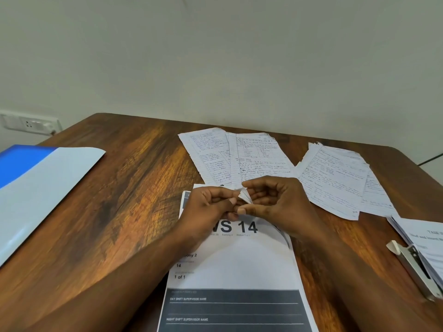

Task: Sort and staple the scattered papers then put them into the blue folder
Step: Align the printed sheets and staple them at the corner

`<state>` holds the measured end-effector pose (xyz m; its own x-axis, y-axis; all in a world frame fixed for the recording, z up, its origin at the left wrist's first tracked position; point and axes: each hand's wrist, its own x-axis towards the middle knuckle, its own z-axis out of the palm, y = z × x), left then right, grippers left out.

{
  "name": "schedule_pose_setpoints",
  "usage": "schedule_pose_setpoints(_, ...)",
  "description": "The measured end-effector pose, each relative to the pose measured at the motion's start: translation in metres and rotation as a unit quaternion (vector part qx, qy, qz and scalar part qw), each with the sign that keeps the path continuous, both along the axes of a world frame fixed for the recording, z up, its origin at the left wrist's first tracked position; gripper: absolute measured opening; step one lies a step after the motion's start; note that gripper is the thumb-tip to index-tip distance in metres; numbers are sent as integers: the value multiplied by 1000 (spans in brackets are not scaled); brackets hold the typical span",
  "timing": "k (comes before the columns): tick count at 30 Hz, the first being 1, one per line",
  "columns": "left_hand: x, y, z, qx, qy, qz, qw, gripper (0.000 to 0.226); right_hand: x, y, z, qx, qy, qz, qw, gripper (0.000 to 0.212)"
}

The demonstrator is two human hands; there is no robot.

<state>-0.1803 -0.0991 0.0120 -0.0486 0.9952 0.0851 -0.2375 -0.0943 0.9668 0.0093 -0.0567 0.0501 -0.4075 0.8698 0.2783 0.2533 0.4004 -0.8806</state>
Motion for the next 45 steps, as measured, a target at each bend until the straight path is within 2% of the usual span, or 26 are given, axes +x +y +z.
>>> schedule_pose_setpoints(2, 0, 0, -1, 2, -3, -12, 1000, 23, 2, 1, -2, 37, -30, -3, 999, 50)
schedule_pose_setpoints(6, -4, 0, -3, 17, 7, -27, 999, 25, 2, 8, -5, 95, -29, -97, 990, 26)
schedule_pose_setpoints(9, -4, 0, -3, 29, 5, -4, 1000, 25, 8, 16, -7, 58, 1, -173, 983, 22)
schedule_pose_setpoints(12, -11, 0, -1, 43, -7, 42, 998, 32, 13, 24, -15, -6, 36, -208, 977, 13)
schedule_pose_setpoints(14, -21, 2, 2, 51, 53, 134, 988, 40, 15, 27, -18, -40, 84, -221, 971, 13)
schedule_pose_setpoints(16, -34, 2, 4, 46, 143, 230, 962, 47, 17, 30, -19, -54, 119, -231, 964, 14)
schedule_pose_setpoints(18, -44, 3, 6, 27, 209, 279, 937, 58, 20, 33, -19, -70, 149, -235, 958, 12)
schedule_pose_setpoints(21, -52, 6, 3, -23, 248, 277, 928, 77, 25, 38, -21, -106, 197, -244, 944, 10)
schedule_pose_setpoints(25, -50, 8, 2, -32, 210, 204, 956, 91, 28, 42, -23, -138, 261, -236, 926, 12)
schedule_pose_setpoints(31, -42, 7, 4, -30, 70, 84, 994, 73, 29, 45, -26, -159, 310, -216, 912, 14)
schedule_pose_setpoints(36, -36, 5, 3, -18, 37, 11, 999, 44, 28, 43, -26, -177, 311, -202, 912, 15)
schedule_pose_setpoints(40, -35, 10, 2, -30, 35, 31, 998, 32, 25, 35, -21, -188, 273, -151, 931, 18)
schedule_pose_setpoints(45, -36, 14, 2, -53, 8, 65, 996, 30, 25, 28, -13, -203, 214, -81, 952, 29)
